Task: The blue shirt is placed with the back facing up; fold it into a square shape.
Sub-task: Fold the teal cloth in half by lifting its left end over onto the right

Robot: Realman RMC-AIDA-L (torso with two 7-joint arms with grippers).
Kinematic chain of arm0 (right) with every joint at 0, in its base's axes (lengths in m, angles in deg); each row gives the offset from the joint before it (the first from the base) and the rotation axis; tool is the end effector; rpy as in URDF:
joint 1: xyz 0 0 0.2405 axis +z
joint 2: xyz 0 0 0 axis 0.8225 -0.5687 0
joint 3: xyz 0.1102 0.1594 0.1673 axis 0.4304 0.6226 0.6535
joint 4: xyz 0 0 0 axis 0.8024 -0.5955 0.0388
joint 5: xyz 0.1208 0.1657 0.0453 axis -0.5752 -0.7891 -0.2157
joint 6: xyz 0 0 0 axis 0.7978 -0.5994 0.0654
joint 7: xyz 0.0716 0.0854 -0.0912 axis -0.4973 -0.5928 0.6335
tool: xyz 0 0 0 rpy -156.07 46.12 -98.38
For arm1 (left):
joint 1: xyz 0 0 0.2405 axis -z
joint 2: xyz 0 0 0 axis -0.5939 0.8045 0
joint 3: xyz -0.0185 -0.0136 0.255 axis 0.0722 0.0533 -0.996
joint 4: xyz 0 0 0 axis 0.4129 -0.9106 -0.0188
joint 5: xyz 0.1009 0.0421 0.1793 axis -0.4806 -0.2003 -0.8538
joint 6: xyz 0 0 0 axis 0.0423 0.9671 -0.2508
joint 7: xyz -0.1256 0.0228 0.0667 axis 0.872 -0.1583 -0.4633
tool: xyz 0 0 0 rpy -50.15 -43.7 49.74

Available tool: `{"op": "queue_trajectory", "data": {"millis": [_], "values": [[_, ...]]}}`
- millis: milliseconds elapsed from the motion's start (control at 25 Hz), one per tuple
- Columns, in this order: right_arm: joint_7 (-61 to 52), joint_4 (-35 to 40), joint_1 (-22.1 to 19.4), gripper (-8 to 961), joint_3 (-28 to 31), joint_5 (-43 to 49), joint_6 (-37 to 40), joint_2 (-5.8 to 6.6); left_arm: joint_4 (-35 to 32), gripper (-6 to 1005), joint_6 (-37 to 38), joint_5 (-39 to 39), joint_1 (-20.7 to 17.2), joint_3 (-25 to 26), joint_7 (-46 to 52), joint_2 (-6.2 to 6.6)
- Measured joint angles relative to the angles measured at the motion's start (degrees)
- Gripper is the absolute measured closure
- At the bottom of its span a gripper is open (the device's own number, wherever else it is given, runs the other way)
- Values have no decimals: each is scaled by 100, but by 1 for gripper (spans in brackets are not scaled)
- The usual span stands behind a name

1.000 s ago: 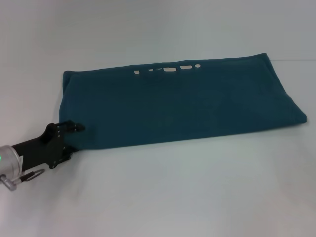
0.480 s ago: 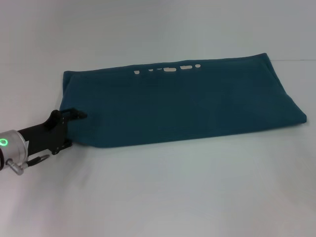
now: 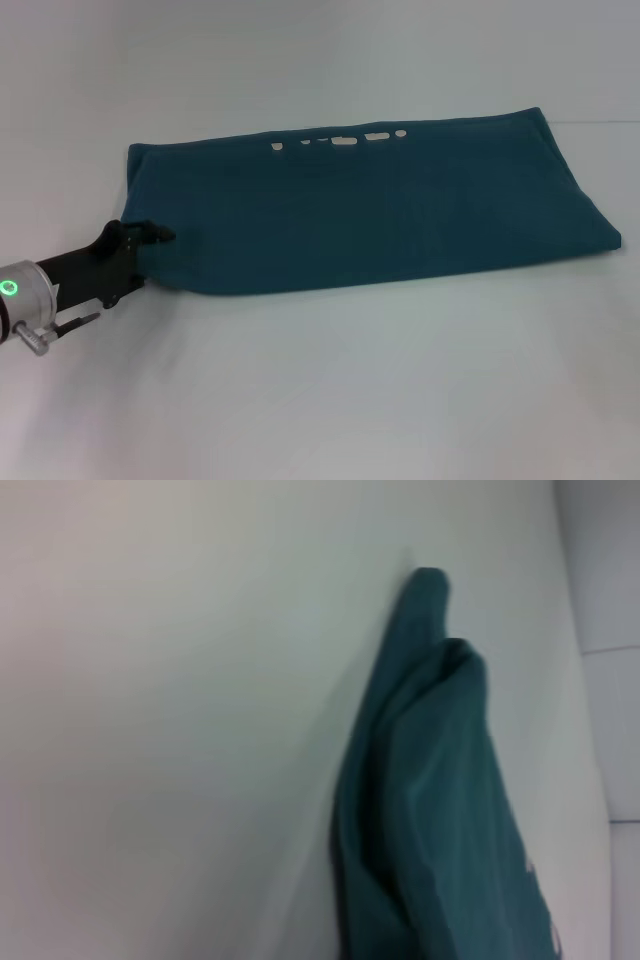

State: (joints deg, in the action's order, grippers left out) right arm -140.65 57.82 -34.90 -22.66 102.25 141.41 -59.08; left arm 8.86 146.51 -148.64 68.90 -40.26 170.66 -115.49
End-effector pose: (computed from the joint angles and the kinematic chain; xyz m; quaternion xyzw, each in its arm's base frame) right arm 0.3531 0.3002 0.1031 -0.6487 0.6206 0.4120 0.1556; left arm -0.3287 0.3675 -0.0137 -0.4856 -0.7873 -0.3319 0.1847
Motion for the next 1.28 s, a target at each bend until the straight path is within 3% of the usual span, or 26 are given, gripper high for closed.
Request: {"op": "queue_trajectory", "data": {"millis": [160, 600, 800, 1280], "values": [[0, 0, -27, 145, 29, 19, 15, 0, -17, 595, 20, 41, -3, 12, -253, -11], [-19, 0, -60, 145, 46, -2, 15, 0, -24, 819, 74, 69, -13, 14, -348, -13], [-18, 0, -58, 145, 46, -2, 7, 0, -34, 991, 195, 75, -11, 13, -366, 23], [-33, 0, -57, 145, 44, 39, -40, 8, -379, 991, 642, 18, -81, -26, -609, 106]]}}
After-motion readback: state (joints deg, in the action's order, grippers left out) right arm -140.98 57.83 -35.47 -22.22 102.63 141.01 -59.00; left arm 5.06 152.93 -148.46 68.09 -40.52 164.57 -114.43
